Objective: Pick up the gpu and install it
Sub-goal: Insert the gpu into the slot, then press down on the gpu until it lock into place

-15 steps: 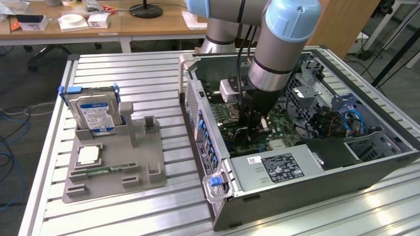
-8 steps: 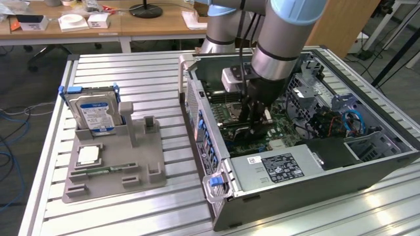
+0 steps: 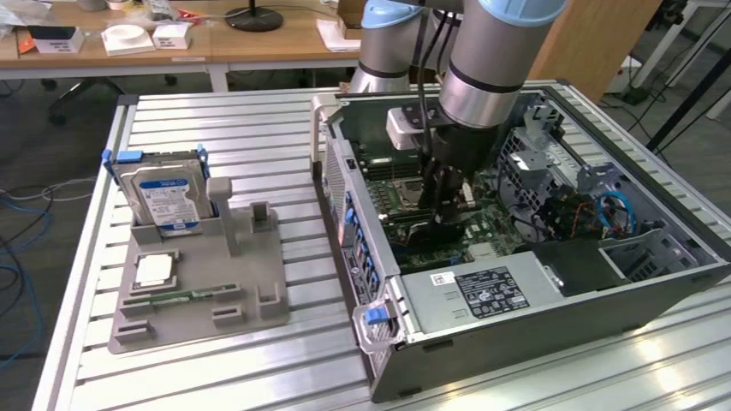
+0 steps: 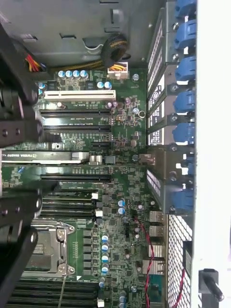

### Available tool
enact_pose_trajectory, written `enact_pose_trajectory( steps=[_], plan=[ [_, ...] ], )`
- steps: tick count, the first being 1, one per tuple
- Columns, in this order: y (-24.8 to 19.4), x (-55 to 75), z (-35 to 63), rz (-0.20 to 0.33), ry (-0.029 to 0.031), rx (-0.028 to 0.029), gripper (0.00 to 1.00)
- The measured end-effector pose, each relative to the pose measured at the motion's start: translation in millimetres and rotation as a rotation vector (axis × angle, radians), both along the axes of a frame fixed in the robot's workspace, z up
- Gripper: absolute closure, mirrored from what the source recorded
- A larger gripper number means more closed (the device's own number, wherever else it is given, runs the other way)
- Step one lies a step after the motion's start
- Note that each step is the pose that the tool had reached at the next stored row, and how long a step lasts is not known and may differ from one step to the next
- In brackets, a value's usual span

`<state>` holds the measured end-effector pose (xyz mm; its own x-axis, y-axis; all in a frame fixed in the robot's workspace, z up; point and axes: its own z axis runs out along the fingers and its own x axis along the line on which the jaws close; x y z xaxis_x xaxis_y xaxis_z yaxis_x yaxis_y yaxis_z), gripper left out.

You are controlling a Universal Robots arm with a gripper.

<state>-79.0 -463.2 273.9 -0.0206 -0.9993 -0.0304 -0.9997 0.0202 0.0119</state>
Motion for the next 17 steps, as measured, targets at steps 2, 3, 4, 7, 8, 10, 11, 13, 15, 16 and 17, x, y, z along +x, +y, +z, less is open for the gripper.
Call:
enact_pose_trajectory(
  steps=[2, 3, 4, 7, 8, 10, 11, 13, 15, 16, 17],
  plan=[
    [0.0, 0.0, 0.0, 0.0, 0.0, 0.0, 0.63],
    [0.0, 0.0, 0.0, 0.0, 0.0, 0.0, 0.69],
    [0.0, 0.0, 0.0, 0.0, 0.0, 0.0, 0.75],
    [0.0, 0.0, 0.0, 0.0, 0.0001, -0.0001, 0.86],
    [0.0, 0.0, 0.0, 0.0, 0.0001, 0.0, 0.86],
    [0.0, 0.0, 0.0, 0.0, 0.0, -0.0001, 0.89],
    [0.1, 0.0, 0.0, 0.0, 0.0, 0.0, 0.89],
    [0.1, 0.0, 0.0, 0.0, 0.0, 0.0, 0.89],
    [0.1, 0.0, 0.0, 0.0, 0.0, 0.0, 0.89],
    [0.1, 0.0, 0.0, 0.0, 0.0, 0.0, 0.89],
    [0.1, 0.0, 0.0, 0.0, 0.0, -0.0001, 0.89]
  ],
)
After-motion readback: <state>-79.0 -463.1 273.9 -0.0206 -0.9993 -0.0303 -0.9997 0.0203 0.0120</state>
